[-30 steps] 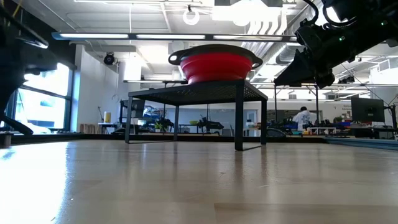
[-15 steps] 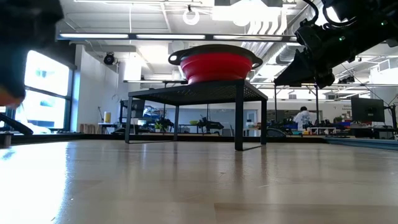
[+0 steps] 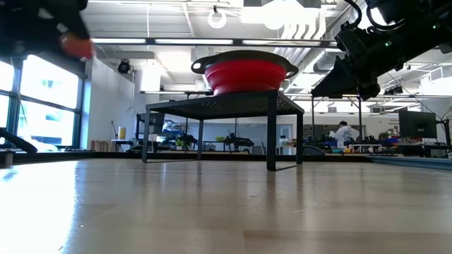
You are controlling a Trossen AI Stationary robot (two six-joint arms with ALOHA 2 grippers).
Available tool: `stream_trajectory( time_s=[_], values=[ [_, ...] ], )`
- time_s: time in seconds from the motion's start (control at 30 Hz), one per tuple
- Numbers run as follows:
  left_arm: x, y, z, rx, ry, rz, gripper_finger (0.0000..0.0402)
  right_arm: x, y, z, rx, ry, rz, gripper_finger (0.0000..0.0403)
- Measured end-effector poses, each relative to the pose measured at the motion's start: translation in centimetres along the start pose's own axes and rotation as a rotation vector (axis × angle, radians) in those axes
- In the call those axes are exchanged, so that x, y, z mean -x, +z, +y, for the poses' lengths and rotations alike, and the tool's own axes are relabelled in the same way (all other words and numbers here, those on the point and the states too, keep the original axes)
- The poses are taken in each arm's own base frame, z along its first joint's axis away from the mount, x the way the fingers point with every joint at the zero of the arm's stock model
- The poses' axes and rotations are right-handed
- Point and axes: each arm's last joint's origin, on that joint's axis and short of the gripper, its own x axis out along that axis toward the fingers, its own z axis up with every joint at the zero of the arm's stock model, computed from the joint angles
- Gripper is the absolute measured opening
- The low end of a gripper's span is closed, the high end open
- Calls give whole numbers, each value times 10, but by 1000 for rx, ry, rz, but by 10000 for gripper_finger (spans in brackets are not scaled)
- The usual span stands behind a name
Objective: Pick & Place Fruit
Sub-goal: Put the pear into the strainer bowl on the shelf
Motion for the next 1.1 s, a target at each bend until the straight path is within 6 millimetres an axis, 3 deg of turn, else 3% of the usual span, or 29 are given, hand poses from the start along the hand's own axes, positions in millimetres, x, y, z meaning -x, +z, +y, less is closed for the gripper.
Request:
stream_trajectory(
  time_s=[0.37,0.77,1.1],
  values=[
    [-18,48,-18,-193,-151,-137,148,0,0,0,0,0,0,2],
    [-35,114,-13,-261,-231,-244,148,0,0,0,11,-3,-2,2],
    [-23,170,-19,-343,-217,-386,148,0,0,0,36,-4,-3,2]
  ],
)
